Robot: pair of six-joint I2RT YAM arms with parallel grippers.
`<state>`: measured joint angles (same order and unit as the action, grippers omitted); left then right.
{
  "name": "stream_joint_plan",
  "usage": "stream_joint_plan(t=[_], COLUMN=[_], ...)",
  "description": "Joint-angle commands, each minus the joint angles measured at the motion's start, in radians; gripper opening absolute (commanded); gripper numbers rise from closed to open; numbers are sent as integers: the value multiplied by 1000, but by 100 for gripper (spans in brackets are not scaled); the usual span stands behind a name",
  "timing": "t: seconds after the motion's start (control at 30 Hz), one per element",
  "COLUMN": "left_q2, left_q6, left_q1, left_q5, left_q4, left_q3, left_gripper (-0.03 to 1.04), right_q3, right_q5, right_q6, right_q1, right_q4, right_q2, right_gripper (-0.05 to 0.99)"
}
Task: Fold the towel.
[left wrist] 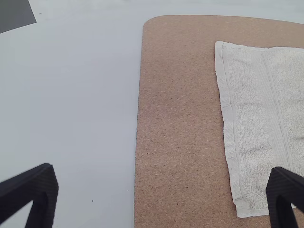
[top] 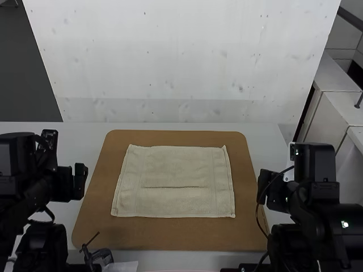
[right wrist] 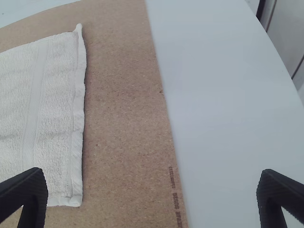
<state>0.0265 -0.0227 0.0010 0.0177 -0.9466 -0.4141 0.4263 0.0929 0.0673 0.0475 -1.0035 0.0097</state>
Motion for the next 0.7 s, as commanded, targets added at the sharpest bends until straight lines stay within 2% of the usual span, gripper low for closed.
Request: stream_joint_plan(t=[0.0, 0.43, 0.6, 0.67], left_q2=[-33, -33, -17, 38], left_q6=[-14, -19, -17, -20], left_q1=[13, 16, 11, 11], left_q5=[-16, -16, -58, -70], left_q4=[11, 11, 14, 9], left_q3=[-23, -23, -23, -32], left_gripper=[99, 99, 98, 98], right_q3=[22, 22, 23, 28], right_q5=[-82, -84, -85, -114], right_q6=[-41, -41, -35, -9], right_q1=[-3, -3, -12, -6], right_q4=[29, 29, 26, 25], right_q2=[-30, -25, -25, -25], right_gripper=[96, 96, 96, 96])
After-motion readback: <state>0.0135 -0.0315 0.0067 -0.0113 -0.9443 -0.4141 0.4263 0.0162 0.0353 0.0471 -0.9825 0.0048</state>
